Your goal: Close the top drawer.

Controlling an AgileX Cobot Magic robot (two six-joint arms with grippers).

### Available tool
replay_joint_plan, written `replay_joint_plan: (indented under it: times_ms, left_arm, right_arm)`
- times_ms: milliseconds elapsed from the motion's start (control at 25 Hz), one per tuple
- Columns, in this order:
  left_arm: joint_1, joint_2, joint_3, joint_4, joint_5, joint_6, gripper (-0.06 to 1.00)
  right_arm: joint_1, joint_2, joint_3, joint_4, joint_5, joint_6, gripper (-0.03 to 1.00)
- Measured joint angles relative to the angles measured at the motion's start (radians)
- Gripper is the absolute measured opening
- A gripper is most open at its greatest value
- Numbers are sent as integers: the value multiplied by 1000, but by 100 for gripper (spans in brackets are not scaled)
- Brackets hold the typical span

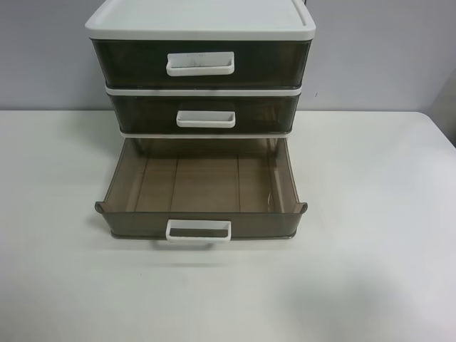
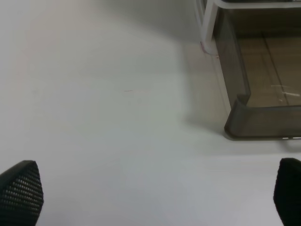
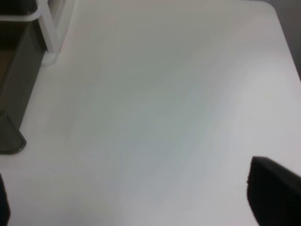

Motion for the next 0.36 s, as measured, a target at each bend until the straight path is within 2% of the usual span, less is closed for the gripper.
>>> replay_joint_plan:
  times_ms: [360]
  left_arm:
    - [0, 0, 0, 0, 0, 0, 99]
  right_arm:
    - [0, 0, 0, 0, 0, 0, 99]
